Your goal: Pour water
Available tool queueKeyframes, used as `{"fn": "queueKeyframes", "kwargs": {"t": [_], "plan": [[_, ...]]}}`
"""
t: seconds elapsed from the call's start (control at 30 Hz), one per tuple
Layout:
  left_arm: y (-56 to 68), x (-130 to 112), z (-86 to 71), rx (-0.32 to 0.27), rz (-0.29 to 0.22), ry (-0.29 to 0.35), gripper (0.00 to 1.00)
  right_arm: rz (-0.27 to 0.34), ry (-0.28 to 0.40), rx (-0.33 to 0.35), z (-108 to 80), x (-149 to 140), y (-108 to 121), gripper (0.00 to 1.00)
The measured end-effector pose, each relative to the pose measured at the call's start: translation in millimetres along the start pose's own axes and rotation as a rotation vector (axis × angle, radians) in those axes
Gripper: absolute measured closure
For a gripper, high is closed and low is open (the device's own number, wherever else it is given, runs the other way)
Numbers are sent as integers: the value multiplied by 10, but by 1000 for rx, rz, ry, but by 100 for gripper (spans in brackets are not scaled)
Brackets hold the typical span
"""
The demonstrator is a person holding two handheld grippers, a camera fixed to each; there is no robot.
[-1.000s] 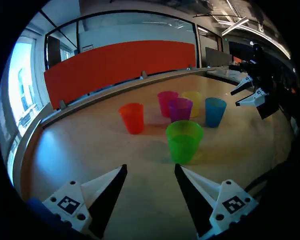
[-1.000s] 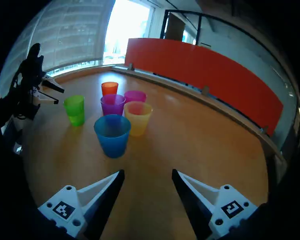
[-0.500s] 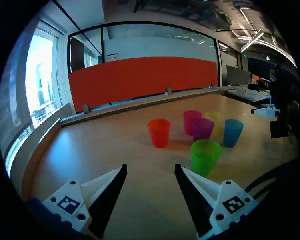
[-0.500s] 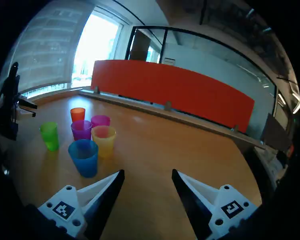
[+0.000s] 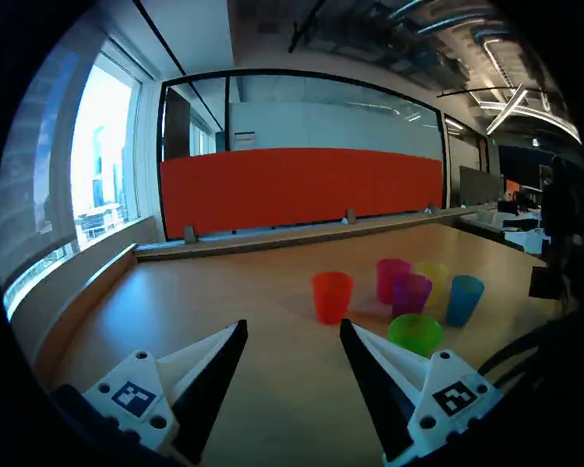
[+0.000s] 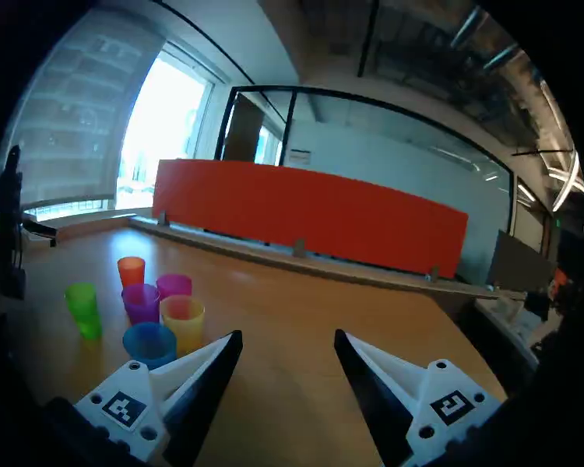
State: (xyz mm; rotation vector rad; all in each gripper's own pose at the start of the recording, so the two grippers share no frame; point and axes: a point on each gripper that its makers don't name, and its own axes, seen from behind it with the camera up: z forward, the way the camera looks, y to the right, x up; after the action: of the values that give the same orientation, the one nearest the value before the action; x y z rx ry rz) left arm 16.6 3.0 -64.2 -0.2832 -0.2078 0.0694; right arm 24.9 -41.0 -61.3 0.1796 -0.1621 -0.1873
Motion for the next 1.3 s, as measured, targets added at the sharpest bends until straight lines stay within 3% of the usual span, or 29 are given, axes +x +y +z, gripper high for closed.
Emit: {"fn": "queueKeyframes", "kwargs": {"t": [0.53, 0.6, 0.8, 1.3], "plan": [[-115, 318, -5, 49, -41, 131, 13, 110, 136, -112, 143, 285, 227, 5], [-122, 328, 6, 54, -48, 141, 13, 120, 144, -123, 152, 287, 254, 0], [-125, 369, 40, 58, -69, 164, 12, 139, 158, -160, 170, 276, 321, 0], [-168, 327, 117, 104, -68, 177, 12, 123, 150, -163, 191, 255, 255, 0]]}}
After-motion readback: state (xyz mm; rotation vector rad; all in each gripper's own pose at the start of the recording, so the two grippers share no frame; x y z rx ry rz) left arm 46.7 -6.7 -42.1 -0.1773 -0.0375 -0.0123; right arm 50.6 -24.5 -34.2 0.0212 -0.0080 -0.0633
